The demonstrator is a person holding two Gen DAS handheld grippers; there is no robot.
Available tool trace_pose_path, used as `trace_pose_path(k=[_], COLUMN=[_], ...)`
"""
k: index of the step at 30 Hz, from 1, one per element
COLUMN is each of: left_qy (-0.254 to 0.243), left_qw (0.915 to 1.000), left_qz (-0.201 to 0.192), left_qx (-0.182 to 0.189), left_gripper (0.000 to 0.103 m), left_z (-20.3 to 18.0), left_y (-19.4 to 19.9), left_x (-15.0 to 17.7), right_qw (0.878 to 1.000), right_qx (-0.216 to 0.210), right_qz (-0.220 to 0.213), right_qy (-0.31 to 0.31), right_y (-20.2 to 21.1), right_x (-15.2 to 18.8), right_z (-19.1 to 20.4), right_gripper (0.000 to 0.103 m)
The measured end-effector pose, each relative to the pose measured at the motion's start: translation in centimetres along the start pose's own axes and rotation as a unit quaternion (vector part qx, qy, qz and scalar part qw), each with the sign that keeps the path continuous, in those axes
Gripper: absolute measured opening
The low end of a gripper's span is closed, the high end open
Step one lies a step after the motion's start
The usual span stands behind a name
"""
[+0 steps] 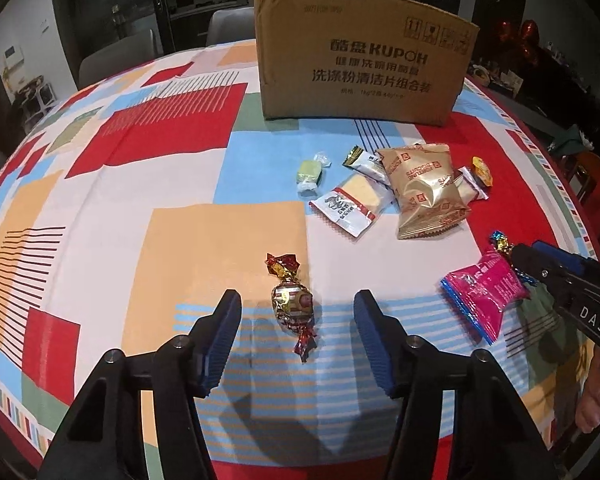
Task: Organize snacks
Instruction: 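Grasp the gold-red candy with the left gripper while the right grasps the blue candy, then carry both candies over the box and open both grippers to drop them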
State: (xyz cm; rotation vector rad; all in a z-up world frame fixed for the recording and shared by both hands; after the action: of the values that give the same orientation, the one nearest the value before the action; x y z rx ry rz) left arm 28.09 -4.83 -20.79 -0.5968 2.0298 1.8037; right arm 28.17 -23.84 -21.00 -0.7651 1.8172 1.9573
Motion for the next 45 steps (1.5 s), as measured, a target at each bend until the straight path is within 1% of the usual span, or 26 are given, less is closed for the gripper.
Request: trace_pose_path(k=[5,7,9,12,13,14,19,25,36,45], left_qy=[0.003,0.004,0.003,0.003,0.002,0.003,0.004,0.003,-0.009,-0.019], left_qw=[1.0000,0.9999,0.9999,0.9998,0.9998,0.9998,0.9997,0.9995,0.9980,0.9951], left_qz=[0.007,0.011,0.015,0.017,0.018,0.019,0.020,0.016,-0.021,-0.047], left_qx=[0.000,0.001,0.003,0.006,0.006,0.006,0.012,0.028,0.058,0.085], left_gripper=[0.047,0.039,0.034,0.029,0.025,0.022,0.022,0.022,0.022,0.022], left_z=[0.1,0.1,-0.1,-0.2,-0.2,-0.3,-0.4,-1.0,-2.6,-3.8], left_y=[-0.6,-0.9,-1.0,-1.2,-1.3,-1.3,-1.1,0.0,3.9,6.7], left_x=[0.1,0.2,0.3,0.4,0.4,0.4,0.4,0.2,-1.4,-3.3], right_qw=[1.000,1.000,1.000,1.000,1.000,1.000,1.000,1.000,0.998,0.995], right_qx=[-0.002,-0.002,-0.004,-0.006,-0.005,-0.005,0.002,-0.001,-0.025,-0.046], right_qz=[0.006,0.008,0.008,0.006,0.006,0.005,0.001,-0.015,-0.052,-0.089], right_qy=[0.000,-0.002,-0.004,-0.005,-0.005,-0.004,0.000,0.004,0.010,0.023], right_y=[-0.6,-0.8,-0.9,-0.9,-0.9,-0.9,-0.7,0.5,3.6,6.2], right_x=[0.3,0.4,0.4,0.4,0.4,0.4,0.3,-0.3,-1.8,-4.0], right_z=[0.0,0.0,-0.1,-0.1,-0.1,-0.1,-0.1,0.1,1.5,3.0], right_gripper=[0.030,0.029,0.026,0.026,0.026,0.025,0.025,0.025,0.025,0.025])
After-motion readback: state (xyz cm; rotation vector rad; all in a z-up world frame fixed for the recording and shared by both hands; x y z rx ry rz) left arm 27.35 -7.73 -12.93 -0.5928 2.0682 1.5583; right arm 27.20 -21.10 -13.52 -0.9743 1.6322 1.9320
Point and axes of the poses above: each gripper's, at about its wrist camera, not at the fingertips, and y roughly against the way its jaws point, z to its left, x to its underside, the point moved 10 cm from there along -y, roughly the way its jaws point, and after that the axes turned 12 degrees about y, right-handed, at the moved point
